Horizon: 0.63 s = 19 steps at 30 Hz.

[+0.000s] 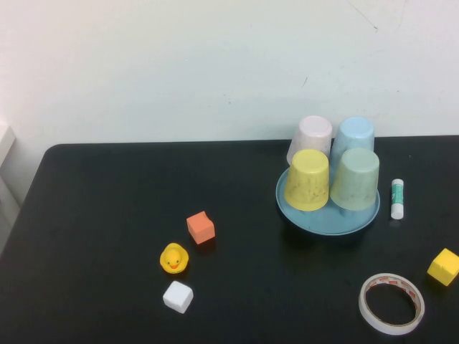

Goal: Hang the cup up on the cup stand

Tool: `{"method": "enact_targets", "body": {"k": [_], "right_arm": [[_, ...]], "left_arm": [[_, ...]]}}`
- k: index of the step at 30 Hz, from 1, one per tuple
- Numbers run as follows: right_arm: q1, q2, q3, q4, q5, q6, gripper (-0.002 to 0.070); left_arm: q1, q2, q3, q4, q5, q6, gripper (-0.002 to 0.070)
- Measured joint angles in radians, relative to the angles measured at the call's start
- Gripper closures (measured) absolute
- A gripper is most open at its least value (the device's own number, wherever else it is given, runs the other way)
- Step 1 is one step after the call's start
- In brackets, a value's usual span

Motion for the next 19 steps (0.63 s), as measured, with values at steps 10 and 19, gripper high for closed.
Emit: {"method": "enact_targets", "body": {"k": [10, 19], "right_arm": [[0.0, 0.0, 0.0, -0.01, 0.004, 0.006, 0.0678], [0.0, 0.0, -0.002, -0.011, 0.007, 0.008, 0.0678]], "left_arm": [[0.0, 0.0, 0.0, 0.005, 0.0, -0.002, 0.0676], [0.0, 0.0, 0.0, 0.005, 0.0, -0.002, 0.0676]]}}
